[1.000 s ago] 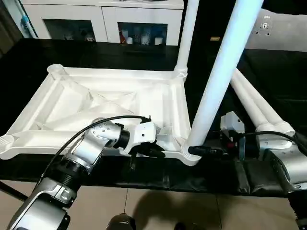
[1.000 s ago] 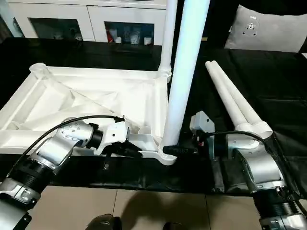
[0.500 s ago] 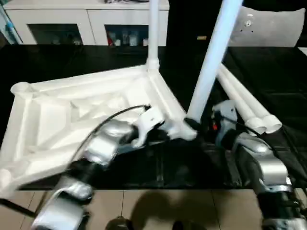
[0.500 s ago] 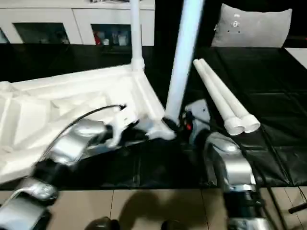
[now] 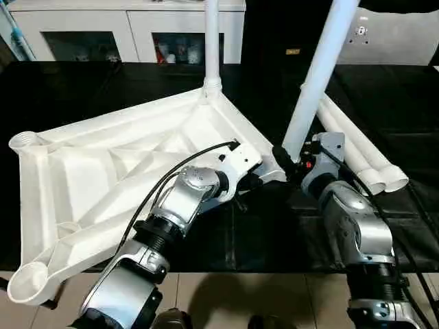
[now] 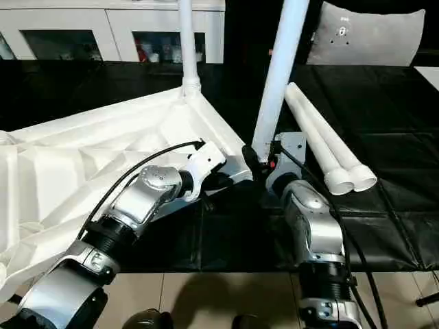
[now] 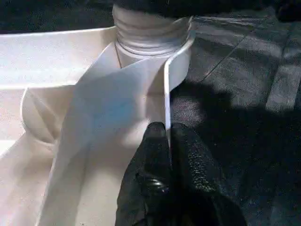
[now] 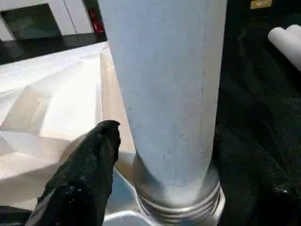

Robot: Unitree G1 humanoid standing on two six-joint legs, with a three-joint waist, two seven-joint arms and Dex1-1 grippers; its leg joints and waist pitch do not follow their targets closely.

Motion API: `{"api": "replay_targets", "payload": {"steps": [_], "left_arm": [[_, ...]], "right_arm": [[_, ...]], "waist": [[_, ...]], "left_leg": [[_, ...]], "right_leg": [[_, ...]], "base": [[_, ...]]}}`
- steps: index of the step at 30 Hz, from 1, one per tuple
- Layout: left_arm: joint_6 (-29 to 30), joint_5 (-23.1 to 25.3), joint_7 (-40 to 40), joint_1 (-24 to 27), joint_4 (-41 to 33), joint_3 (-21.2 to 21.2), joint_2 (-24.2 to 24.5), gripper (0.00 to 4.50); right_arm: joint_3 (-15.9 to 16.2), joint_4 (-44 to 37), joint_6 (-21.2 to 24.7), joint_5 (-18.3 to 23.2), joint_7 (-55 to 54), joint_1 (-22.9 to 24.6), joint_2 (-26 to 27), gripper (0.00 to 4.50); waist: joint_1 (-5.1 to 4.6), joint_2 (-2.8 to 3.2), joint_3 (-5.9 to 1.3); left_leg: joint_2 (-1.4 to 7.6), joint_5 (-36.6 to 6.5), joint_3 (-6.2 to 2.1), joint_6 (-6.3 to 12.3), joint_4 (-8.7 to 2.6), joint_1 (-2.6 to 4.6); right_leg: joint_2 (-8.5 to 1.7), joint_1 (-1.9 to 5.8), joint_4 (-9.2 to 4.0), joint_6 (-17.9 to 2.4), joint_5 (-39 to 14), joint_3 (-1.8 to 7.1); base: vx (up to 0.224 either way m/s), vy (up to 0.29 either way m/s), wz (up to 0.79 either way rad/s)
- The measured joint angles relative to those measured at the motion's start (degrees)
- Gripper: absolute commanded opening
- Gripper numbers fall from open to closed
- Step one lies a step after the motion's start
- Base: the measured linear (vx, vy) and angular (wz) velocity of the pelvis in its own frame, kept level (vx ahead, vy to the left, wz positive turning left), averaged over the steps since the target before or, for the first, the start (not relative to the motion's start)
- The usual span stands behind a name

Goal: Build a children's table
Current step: Rotate table base

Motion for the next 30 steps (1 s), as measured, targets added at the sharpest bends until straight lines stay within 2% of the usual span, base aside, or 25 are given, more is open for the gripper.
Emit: {"api": "replay_targets", "payload": {"steps": [3,4,5,6,8,9,11,12,14,17,21,24,26,28,30], "left_arm": [[-2.50,0.44,0.67,-0.11,0.81,-0.37,0.37,0.00],[-3.13,0.44,0.50,-0.12,0.84,-0.25,0.52,0.27],[-3.06,0.02,-0.17,-0.12,0.83,0.17,0.57,0.27],[-3.14,-0.75,-0.80,-0.07,0.82,0.99,0.63,0.54],[-4.32,-4.40,-2.73,0.04,-1.91,3.33,0.41,0.57],[-5.06,-5.36,-3.01,0.02,-3.62,3.96,0.21,0.77],[-6.79,-6.27,-2.47,-0.10,-5.94,4.57,-0.12,0.77],[-7.19,-6.35,-2.18,-0.04,-6.30,4.65,-0.16,0.95],[-6.92,-6.98,-1.89,1.34,-8.58,5.10,0.48,0.95],[-3.93,-8.40,-2.15,4.60,-12.78,7.20,3.33,0.95],[-0.23,-8.83,-2.56,7.29,-18.37,9.05,7.51,0.95],[2.82,-8.73,-3.44,10.76,-24.07,10.08,13.15,0.95],[4.19,-8.49,-4.47,13.74,-27.38,10.92,16.79,0.95],[4.68,-8.86,-5.29,15.93,-30.22,11.99,18.13,0.95],[5.35,-10.19,-6.55,17.31,-33.10,12.71,18.87,1.30]], "right_arm": [[-0.04,-0.72,0.13,-0.10,1.04,2.20,-1.49,3.67],[0.01,-0.77,0.00,-0.14,1.38,3.37,-1.91,3.91],[0.01,-0.77,-0.25,-0.06,2.07,4.11,-2.28,3.91],[-0.08,-0.92,-0.60,0.09,2.81,4.68,-2.67,4.04],[-0.57,-2.19,-1.40,1.97,5.25,6.02,-3.78,4.16],[-0.61,-3.08,-2.09,2.63,6.64,6.26,-4.32,4.35],[-0.64,-5.25,-3.07,3.76,8.62,6.31,-5.13,4.35],[-0.71,-6.07,-3.11,4.01,9.23,6.43,-5.48,4.47],[-0.02,-9.18,-1.74,5.70,12.95,8.58,-8.03,4.47],[1.77,-11.84,-0.14,7.80,18.99,10.56,-10.81,4.47],[3.25,-13.67,0.73,9.86,23.89,10.60,-13.07,4.47],[4.31,-14.02,0.83,10.55,26.51,10.40,-14.07,4.47],[4.84,-13.30,0.83,10.54,27.05,9.71,-14.13,4.47],[5.81,-10.91,0.21,10.02,27.25,7.39,-13.81,4.47],[6.70,-8.57,-1.00,9.39,27.41,5.01,-13.47,4.50]], "waist": [[0.20,0.21,0.11],[0.22,0.29,0.15],[0.23,0.38,0.20],[0.26,0.46,0.26],[0.43,0.37,0.34],[0.38,0.37,0.34],[0.31,0.35,0.32],[0.32,0.35,0.31],[0.38,0.36,0.31],[-0.22,0.36,0.31],[-0.23,0.35,0.32],[-0.35,0.37,0.30],[-0.31,0.37,0.30],[-0.19,0.37,0.30],[0.11,0.36,0.30]], "left_leg": [[-0.01,0.00,0.00,0.00,-0.01,-0.01],[-0.01,0.00,0.00,0.00,-0.01,-0.02],[-0.01,0.00,0.00,0.00,-0.01,-0.02],[-0.01,0.00,0.00,0.01,-0.01,-0.07],[0.03,0.00,0.00,0.01,-0.01,-0.11],[0.01,-0.01,0.00,0.03,-0.01,-0.10],[0.01,-0.03,0.00,0.06,-0.01,-0.07],[0.01,-0.03,0.00,0.07,-0.01,-0.06],[0.01,-0.04,0.00,0.09,-0.06,-0.07],[0.02,0.00,0.00,0.17,-0.08,-0.08],[0.05,-0.04,0.00,0.08,-0.08,-0.05],[0.06,-0.05,0.00,0.06,-0.08,-0.03],[0.06,-0.05,0.00,0.05,-0.08,-0.04],[0.05,-0.05,0.00,0.05,-0.05,-0.06],[0.04,-0.05,0.00,0.05,-0.03,-0.05]], "right_leg": [[0.00,0.01,-0.04,0.13,-0.07,0.00],[0.00,0.00,-0.04,0.12,-0.07,0.00],[0.00,-0.01,-0.04,0.13,-0.07,0.00],[0.00,-0.05,-0.04,0.13,-0.08,0.00],[0.00,-0.06,-0.04,0.10,-0.06,-0.05],[0.00,-0.03,-0.08,0.09,-0.05,-0.04],[0.00,0.05,-0.18,0.08,-0.04,-0.04],[0.00,0.07,-0.22,0.08,-0.05,-0.04],[0.00,0.09,-0.31,0.11,-0.06,-0.06],[0.01,0.05,-0.32,0.11,-0.05,-0.06],[0.02,0.09,-0.32,0.22,-0.12,-0.13],[0.02,0.08,-0.32,0.24,-0.13,-0.12],[0.02,0.07,-0.32,0.24,-0.13,-0.12],[0.02,0.09,-0.34,0.21,-0.11,-0.11],[0.00,0.13,-0.35,0.18,-0.09,-0.10]], "base": [[0.000,0.000,0.00],[0.000,0.000,0.00],[0.000,0.000,0.00],[0.000,0.000,0.00],[0.000,0.000,0.00],[0.000,0.000,0.00],[0.000,0.000,0.00],[0.000,0.000,0.00],[0.000,0.000,0.00],[0.000,0.000,0.00],[0.000,0.000,0.00],[0.000,0.000,0.00],[0.000,0.000,0.00],[0.000,0.000,0.00],[0.000,0.000,0.00]]}}
